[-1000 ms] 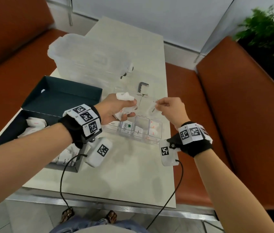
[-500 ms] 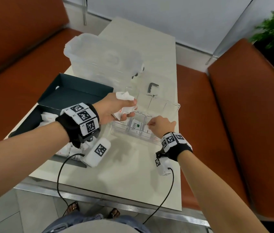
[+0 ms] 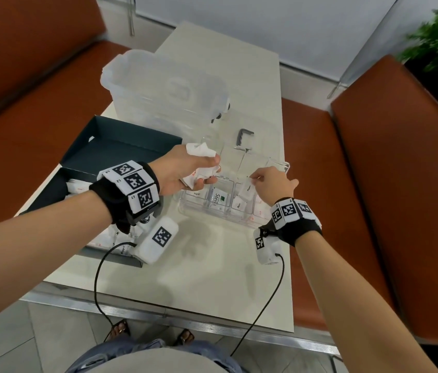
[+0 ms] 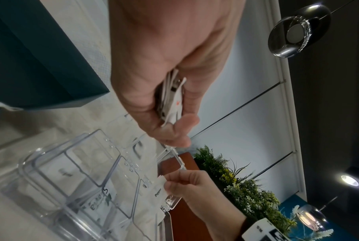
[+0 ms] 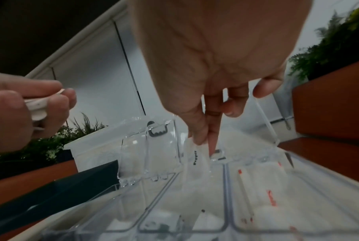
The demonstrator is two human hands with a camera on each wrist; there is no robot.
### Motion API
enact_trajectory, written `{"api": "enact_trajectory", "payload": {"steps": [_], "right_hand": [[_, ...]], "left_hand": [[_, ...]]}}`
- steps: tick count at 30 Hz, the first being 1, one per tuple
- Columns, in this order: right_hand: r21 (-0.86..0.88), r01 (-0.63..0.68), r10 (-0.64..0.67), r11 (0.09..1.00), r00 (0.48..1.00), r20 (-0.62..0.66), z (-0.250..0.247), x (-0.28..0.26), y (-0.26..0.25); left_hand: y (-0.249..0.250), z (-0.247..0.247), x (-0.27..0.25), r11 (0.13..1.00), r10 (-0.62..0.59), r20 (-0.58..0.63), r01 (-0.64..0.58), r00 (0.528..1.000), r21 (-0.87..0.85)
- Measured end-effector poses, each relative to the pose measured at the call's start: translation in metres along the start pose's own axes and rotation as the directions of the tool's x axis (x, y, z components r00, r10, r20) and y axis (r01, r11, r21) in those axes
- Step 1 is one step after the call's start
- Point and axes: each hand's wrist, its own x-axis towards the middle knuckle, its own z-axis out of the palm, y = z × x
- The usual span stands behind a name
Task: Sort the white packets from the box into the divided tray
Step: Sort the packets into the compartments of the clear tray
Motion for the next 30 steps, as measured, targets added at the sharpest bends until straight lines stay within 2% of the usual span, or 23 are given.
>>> {"api": "enact_trajectory", "payload": {"steps": [2, 7, 11, 13, 17, 20, 25, 30], "right_hand": [[-0.023, 0.009, -0.009, 1.0, 1.0, 0.003, -0.002, 0.001, 0.0], [-0.175, 0.054, -0.031, 0.983, 0.991, 0.132, 0.021, -0.003, -0.007], [-0.4, 0.127, -0.065, 0.907, 0.984, 0.165, 0.039, -0.006, -0.009], [-0.446, 0.165, -0.079, 0.879, 0.976, 0.204, 0.043, -0.006, -0.007], [-0.401, 0.157, -0.04, 0.902, 0.957, 0.286, 0.043, -0.003, -0.004], [-0.328, 0.118, -0.023, 0.937, 0.96, 0.28, 0.041, 0.001, -0.005], [-0.359, 0.181, -0.056, 0.915, 0.941, 0.332, 0.041, 0.003, -0.001], [-0.377, 0.181, -0.066, 0.908, 0.953, 0.296, 0.041, -0.001, -0.005]], "left_hand": [[-0.001, 0.001, 0.0, 1.0, -0.006, 0.005, 0.006, 1.0, 0.003], [-0.002, 0.002, 0.0, 1.0, -0.012, 0.017, 0.012, 1.0, 0.005], [0.0, -0.001, 0.001, 1.0, -0.008, 0.009, 0.008, 1.0, 0.005], [0.0, -0.003, 0.001, 1.0, -0.012, 0.001, 0.012, 1.0, 0.003], [-0.002, -0.007, 0.002, 1.0, -0.019, 0.007, 0.019, 1.0, -0.003], [-0.004, -0.008, 0.003, 1.0, -0.021, 0.013, 0.021, 1.0, 0.006], [-0.004, -0.008, 0.004, 1.0, -0.026, 0.024, 0.026, 0.999, 0.003], [-0.003, -0.006, 0.005, 1.0, -0.029, 0.031, 0.029, 0.999, -0.004]]}}
